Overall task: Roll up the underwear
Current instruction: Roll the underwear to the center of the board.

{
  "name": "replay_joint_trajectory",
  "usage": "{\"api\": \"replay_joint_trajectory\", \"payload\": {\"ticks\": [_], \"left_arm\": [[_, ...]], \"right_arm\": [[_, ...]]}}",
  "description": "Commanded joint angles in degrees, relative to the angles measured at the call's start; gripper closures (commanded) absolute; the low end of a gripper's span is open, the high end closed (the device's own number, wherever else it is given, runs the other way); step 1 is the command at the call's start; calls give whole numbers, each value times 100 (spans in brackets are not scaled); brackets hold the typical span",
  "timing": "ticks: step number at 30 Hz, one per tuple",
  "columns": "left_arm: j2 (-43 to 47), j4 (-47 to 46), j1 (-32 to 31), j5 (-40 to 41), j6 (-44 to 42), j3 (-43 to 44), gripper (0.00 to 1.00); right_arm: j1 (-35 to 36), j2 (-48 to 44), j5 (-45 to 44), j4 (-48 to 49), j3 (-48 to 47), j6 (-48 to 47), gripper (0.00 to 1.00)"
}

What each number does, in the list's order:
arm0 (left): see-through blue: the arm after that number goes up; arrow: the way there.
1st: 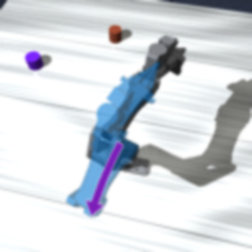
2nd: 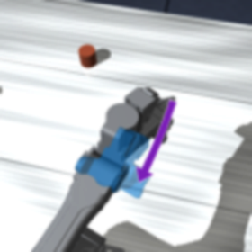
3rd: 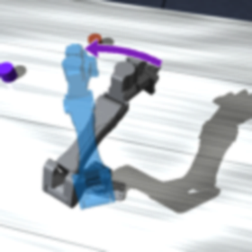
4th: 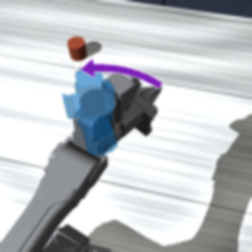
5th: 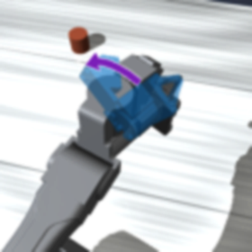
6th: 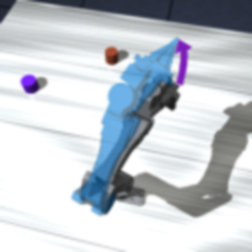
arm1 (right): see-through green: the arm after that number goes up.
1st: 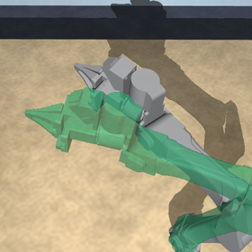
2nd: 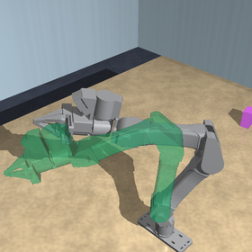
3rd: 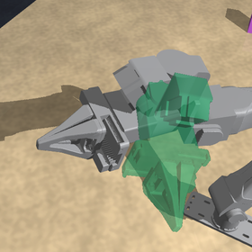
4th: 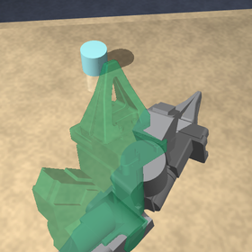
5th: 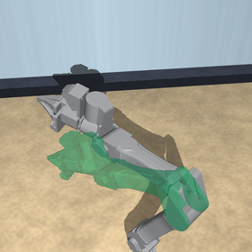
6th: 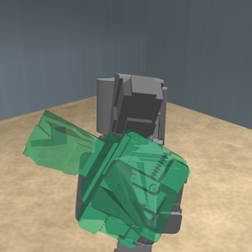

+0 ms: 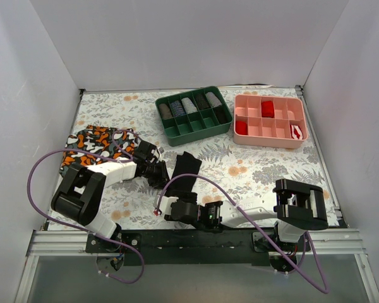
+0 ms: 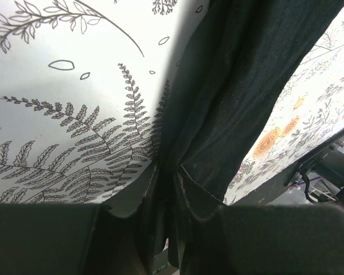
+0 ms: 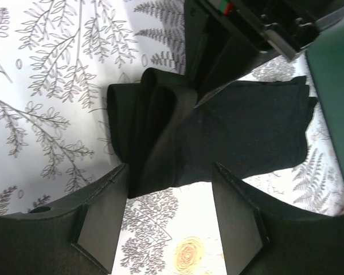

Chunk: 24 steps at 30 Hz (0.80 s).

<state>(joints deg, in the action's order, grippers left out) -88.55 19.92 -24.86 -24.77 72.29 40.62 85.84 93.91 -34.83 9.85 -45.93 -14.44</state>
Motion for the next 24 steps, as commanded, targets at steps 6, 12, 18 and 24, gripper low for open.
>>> {"api": "replay_joint_trajectory", "payload": {"ticks": [6, 12, 18, 24], "left_arm": [[-83, 337, 43, 570, -154, -63, 86], [-118, 328, 43, 579, -163, -46, 86], [-110, 337, 43, 579, -180, -37, 86], [-118, 337, 43, 562, -180, -37, 86]], "right_arm": [[117, -3, -332, 299, 145, -227, 33], [301, -505, -103, 53, 190, -7, 32], [442, -224, -41, -185, 14, -94, 31], [442, 48, -226, -115, 76, -270, 31]]}}
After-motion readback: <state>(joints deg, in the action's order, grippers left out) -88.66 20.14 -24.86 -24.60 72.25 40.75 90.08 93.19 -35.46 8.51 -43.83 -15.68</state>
